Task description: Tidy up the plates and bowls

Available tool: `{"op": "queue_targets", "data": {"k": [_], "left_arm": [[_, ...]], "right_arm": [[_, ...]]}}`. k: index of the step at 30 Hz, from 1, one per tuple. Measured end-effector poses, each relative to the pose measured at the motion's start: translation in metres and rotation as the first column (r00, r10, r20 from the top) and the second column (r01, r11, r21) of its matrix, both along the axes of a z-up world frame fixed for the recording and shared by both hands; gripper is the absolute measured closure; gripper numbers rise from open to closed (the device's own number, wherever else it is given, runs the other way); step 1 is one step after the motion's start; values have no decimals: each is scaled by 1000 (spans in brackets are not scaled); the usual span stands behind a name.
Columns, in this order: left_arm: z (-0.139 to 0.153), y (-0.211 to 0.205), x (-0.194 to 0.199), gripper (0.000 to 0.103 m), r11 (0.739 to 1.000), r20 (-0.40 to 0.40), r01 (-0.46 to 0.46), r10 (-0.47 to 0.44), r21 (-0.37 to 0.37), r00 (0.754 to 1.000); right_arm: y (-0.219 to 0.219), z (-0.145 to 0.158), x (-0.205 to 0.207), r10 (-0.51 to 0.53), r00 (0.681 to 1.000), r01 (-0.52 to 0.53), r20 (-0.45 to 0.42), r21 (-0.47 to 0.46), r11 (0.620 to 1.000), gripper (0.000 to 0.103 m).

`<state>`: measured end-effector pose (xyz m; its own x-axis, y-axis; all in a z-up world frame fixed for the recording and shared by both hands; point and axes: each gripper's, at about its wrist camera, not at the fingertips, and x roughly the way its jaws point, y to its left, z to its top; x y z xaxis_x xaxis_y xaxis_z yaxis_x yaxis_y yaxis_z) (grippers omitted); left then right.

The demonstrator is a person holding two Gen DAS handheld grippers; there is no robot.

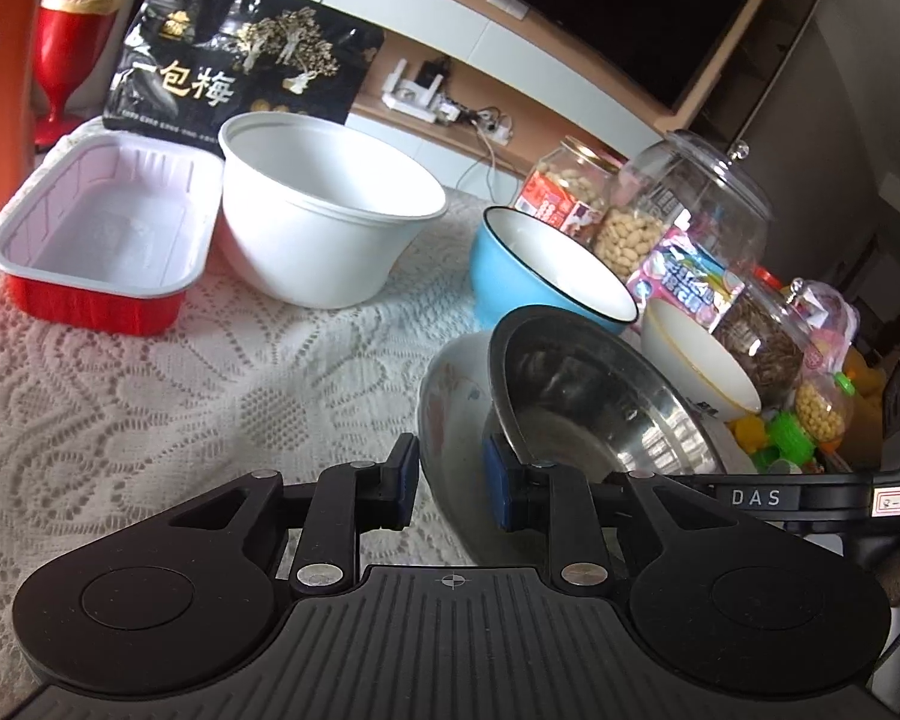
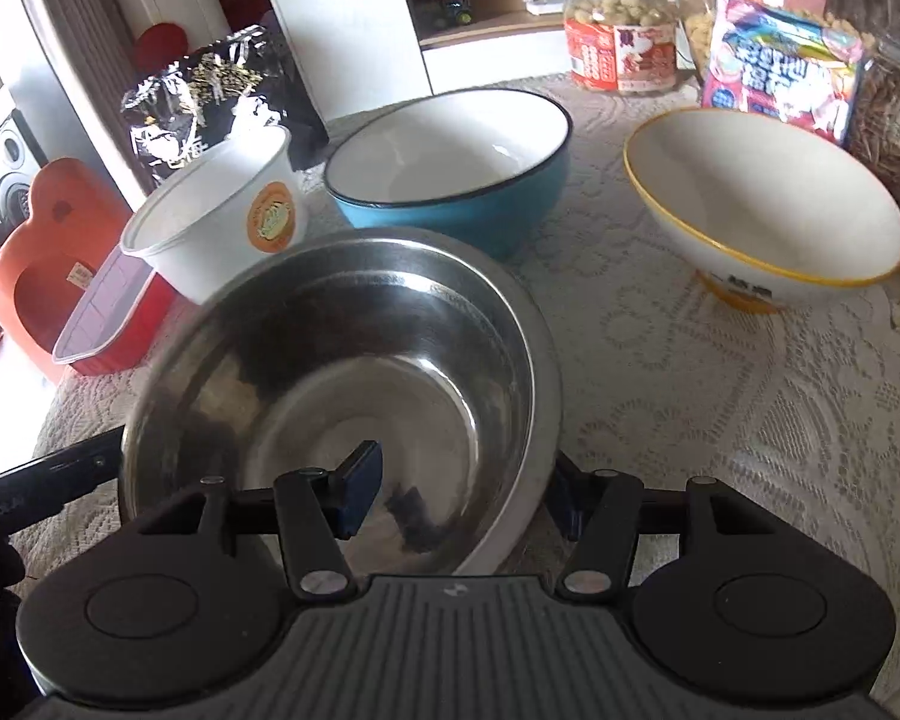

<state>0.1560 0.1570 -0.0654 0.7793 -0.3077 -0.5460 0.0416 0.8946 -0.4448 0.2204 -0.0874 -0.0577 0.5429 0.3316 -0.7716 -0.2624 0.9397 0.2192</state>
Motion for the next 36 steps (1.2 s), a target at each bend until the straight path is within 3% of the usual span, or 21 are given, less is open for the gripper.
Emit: {"op": "queue_targets", "data": {"k": [7,22,25,28,31,36], "left_arm": [[-1,1,0,76,1000,7,-6,6,-16,1000],[-3,1,4,81,1000,13,-22,22,9,1000],[7,3,-1,81,998,30,-63,62,31,998],[15,8,-5,80,996,43,-87,87,3,995],[18,4,-6,80,997,27,-78,79,-28,997],[24,-17,-6,80,997,7,-69,69,44,998]], "right_arm": [[8,-2,-6,7,999,-5,39,-57,998,45],[11,-1,-7,-1,999,3,45,-59,998,40],[7,7,-12,9,995,-3,97,-62,998,40],[4,16,-17,24,987,-12,158,-77,997,40],[-1,18,-17,31,986,-20,166,-65,998,39],[-15,16,-21,17,986,-12,165,-32,999,39]]}}
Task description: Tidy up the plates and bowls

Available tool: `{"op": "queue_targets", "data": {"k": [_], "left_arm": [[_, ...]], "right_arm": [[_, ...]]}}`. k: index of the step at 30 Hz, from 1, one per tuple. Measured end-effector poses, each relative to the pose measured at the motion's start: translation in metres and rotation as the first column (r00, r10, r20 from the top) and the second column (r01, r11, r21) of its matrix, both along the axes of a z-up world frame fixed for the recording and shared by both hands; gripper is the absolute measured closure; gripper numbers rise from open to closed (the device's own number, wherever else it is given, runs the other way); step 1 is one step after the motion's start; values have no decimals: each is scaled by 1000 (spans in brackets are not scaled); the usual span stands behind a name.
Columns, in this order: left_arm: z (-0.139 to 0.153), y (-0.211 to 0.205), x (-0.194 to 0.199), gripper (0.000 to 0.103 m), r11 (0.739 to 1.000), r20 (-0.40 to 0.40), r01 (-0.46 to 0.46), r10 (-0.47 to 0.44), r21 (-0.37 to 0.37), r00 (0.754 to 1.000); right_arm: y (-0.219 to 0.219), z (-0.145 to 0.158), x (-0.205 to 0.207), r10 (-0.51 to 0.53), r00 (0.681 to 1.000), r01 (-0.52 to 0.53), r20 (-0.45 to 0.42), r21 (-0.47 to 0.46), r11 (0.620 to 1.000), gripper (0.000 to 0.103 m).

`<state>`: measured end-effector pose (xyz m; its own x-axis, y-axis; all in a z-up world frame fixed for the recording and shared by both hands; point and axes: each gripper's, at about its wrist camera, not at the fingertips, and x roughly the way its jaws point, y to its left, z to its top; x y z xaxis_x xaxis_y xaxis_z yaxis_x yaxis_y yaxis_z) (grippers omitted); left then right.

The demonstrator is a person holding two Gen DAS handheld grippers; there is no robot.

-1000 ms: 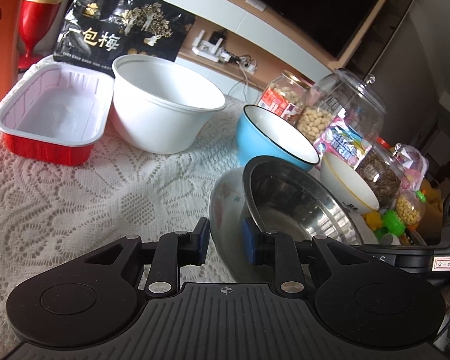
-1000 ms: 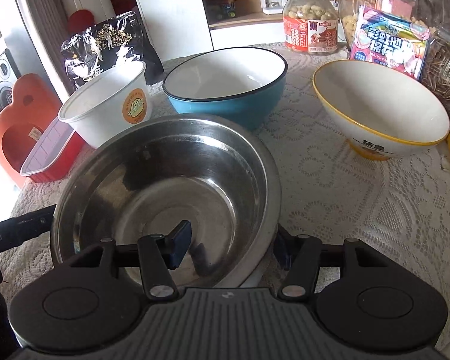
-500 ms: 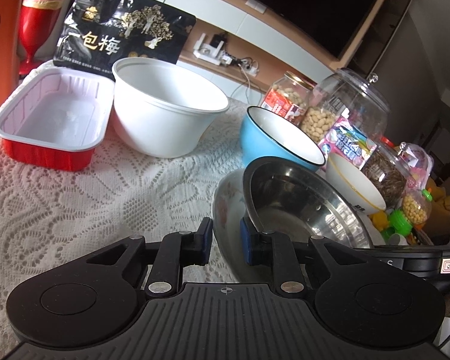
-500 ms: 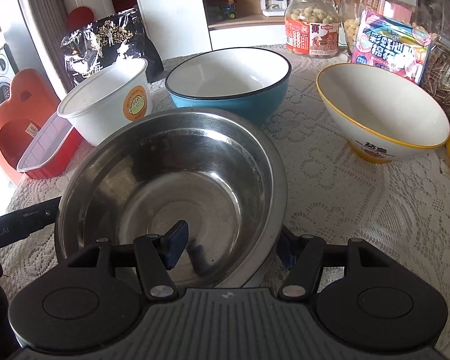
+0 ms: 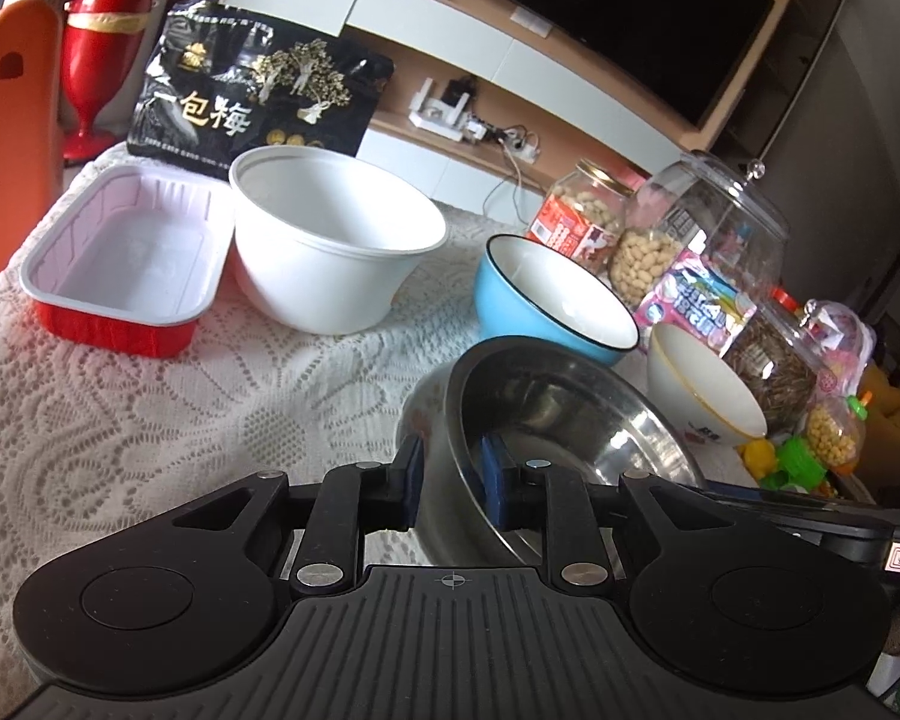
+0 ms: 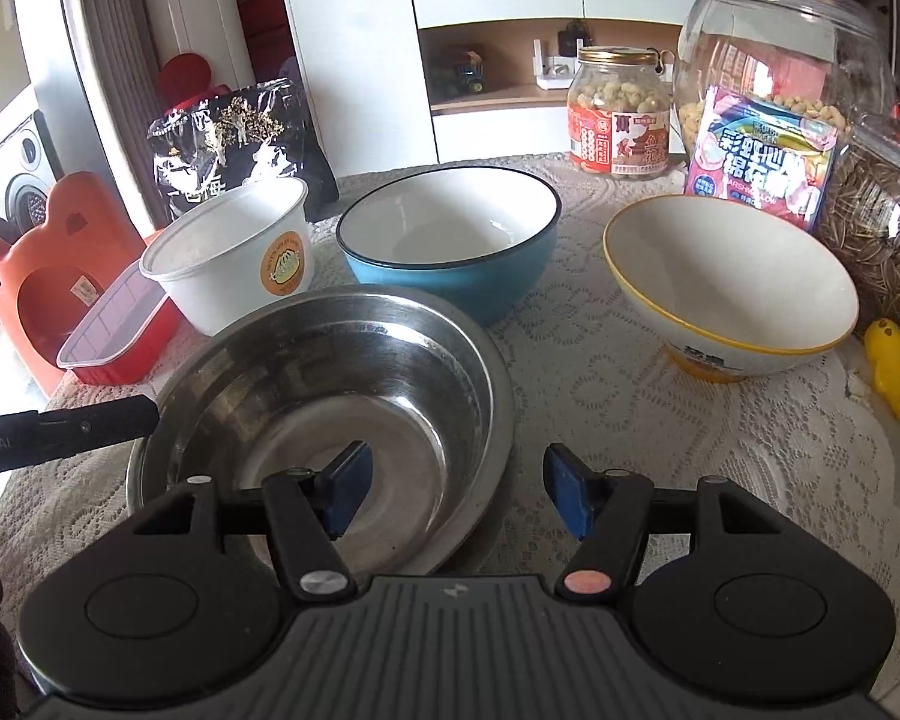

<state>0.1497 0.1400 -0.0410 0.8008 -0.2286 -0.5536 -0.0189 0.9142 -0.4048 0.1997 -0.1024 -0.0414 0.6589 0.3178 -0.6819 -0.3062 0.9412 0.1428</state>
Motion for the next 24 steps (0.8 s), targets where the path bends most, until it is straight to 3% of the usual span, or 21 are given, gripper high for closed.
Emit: {"op": "queue_targets", "data": {"k": [8,15,24], "left_arm": [[35,-30,-2,80,997,30,-4,1,76,1000],[50,-57,8,80,998,0,30,-30,62,1000],[49,-94,29,80,989,-26,131,-130,68,991]], "right_arm": [[-35,3,-5,-25,997,24,67,25,999,37],[-73,14,-14,-75,989,64,129,89,994,33],[-119,-1,-10,-155,985,145,73,119,982,33]]}}
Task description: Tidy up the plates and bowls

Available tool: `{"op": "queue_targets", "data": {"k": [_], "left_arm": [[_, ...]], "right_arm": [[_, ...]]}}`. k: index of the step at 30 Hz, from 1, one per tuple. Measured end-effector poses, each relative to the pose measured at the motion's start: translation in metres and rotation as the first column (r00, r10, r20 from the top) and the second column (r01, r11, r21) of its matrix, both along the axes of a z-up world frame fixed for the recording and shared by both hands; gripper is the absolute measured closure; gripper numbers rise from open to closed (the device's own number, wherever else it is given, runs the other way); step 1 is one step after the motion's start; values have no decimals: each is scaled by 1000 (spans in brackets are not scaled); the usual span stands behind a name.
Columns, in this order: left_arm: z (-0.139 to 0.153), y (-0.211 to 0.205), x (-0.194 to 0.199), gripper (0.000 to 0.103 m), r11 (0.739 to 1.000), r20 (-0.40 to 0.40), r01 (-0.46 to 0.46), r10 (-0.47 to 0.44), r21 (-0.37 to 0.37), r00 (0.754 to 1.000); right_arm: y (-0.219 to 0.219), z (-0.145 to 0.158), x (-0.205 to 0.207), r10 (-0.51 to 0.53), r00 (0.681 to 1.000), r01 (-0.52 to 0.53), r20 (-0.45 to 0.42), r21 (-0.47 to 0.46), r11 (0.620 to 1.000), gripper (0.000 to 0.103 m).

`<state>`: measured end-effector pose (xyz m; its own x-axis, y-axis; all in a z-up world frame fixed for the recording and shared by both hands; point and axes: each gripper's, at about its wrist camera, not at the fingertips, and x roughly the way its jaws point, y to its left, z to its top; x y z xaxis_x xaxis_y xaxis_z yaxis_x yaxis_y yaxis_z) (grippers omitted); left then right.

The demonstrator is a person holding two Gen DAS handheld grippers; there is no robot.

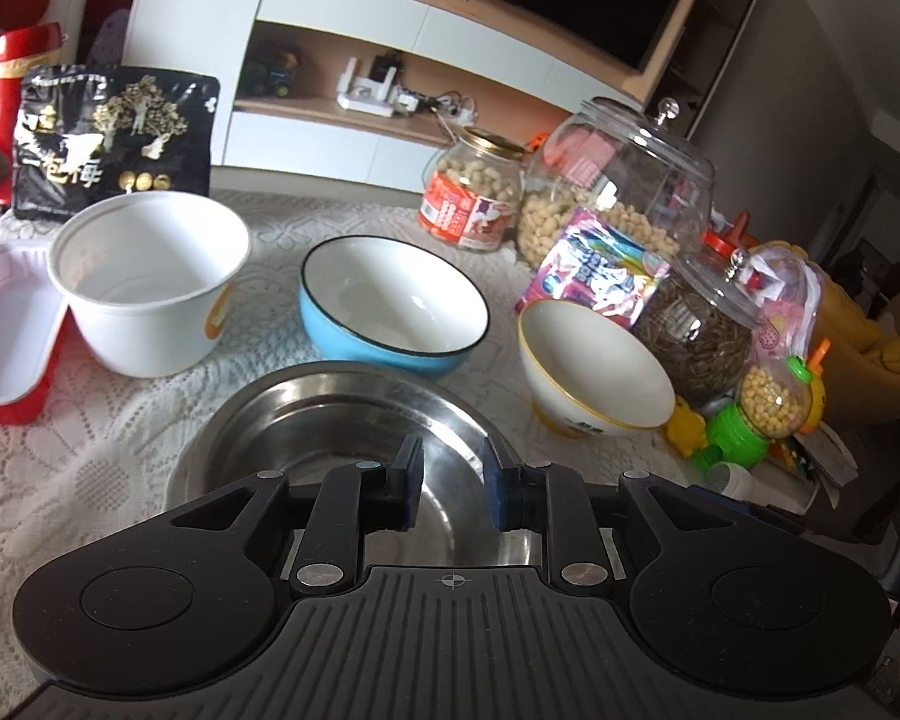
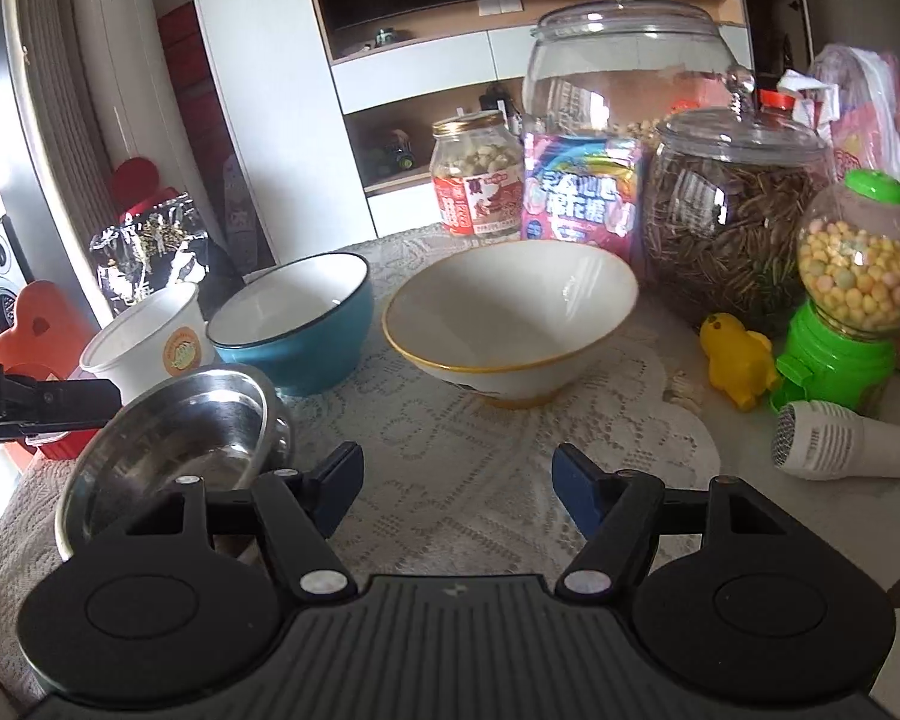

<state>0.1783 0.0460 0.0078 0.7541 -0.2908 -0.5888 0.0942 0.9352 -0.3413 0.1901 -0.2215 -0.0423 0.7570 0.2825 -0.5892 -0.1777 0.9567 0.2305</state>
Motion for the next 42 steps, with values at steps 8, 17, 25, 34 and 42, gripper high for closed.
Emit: {"op": "queue_targets", "data": {"k": [8,17,25,34,42], "left_arm": [[-3,45,-6,79,968,13,-232,232,91,973],[-41,78,3,71,967,-113,-245,253,76,961],[-72,86,17,70,977,-187,-212,205,-19,961],[-72,136,22,70,943,-210,-327,308,-59,928],[-44,155,13,69,891,-92,-450,454,56,886]], "right_arm": [[33,5,24,147,983,-126,-111,174,977,33],[107,-11,48,209,963,-215,-172,-14,977,46],[134,-25,48,275,933,-287,-231,-22,958,44],[175,-20,66,340,911,-335,-232,64,940,44],[196,-18,58,447,878,-446,-172,47,894,44]]}}
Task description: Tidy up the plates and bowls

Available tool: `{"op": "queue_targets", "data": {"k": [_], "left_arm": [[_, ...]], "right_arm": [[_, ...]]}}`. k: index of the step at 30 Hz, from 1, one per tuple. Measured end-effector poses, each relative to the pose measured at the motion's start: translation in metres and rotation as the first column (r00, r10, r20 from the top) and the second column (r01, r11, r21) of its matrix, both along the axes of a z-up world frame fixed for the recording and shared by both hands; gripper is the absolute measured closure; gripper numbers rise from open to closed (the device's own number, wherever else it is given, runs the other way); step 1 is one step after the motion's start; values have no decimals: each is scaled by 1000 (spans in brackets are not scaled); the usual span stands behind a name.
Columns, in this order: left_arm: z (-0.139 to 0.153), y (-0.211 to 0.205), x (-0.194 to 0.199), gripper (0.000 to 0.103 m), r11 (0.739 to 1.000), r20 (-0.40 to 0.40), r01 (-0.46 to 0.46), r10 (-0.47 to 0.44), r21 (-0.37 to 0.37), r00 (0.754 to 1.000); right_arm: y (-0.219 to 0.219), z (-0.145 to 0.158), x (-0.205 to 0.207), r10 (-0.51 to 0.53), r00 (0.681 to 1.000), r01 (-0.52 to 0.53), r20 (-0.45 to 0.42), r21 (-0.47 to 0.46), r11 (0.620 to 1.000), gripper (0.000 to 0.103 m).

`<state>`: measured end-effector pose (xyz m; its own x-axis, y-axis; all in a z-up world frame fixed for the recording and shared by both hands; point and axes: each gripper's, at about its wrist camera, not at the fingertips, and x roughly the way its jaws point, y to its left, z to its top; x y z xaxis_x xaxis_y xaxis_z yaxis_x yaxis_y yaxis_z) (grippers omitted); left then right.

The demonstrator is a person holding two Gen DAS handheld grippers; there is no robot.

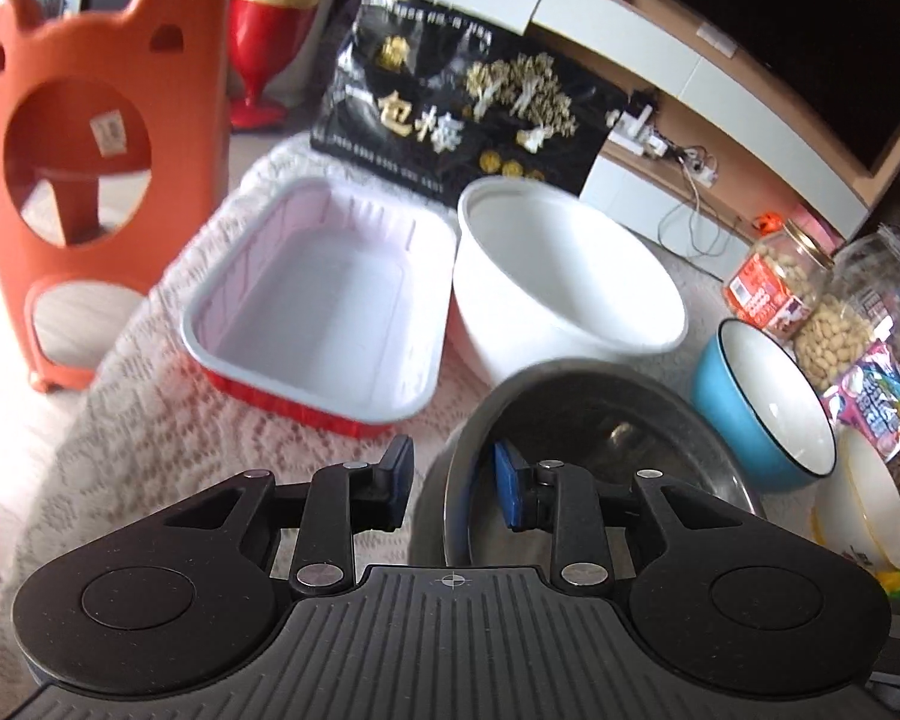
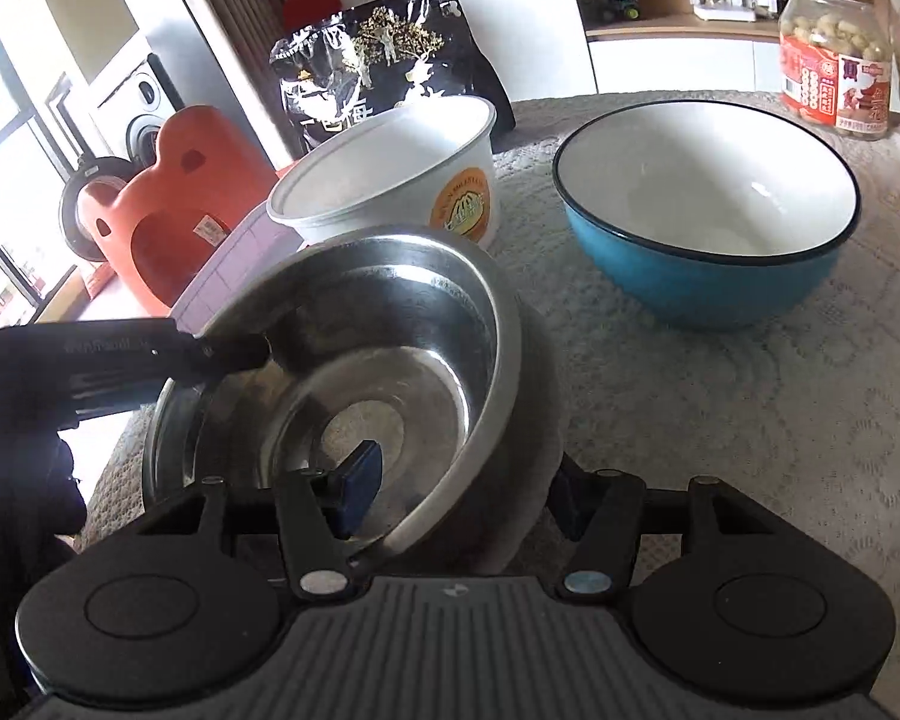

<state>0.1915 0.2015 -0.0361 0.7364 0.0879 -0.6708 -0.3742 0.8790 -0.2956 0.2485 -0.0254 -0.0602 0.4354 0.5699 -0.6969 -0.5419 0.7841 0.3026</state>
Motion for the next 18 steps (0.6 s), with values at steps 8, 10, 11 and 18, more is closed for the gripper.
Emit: {"op": "queue_targets", "data": {"k": [8,10,11,18], "left_arm": [[64,-77,25,70,981,170,181,-189,65,967],[66,-108,44,70,956,183,294,-290,6,939],[65,-121,53,70,942,174,334,-327,-12,929],[29,-215,103,70,827,54,537,-536,-167,842]], "right_arm": [[-114,61,-7,-140,954,129,266,57,990,38],[-145,62,8,-257,923,257,285,38,966,38],[-158,60,15,-308,908,314,286,25,949,38],[-230,35,52,-510,842,523,176,-28,852,38]]}}
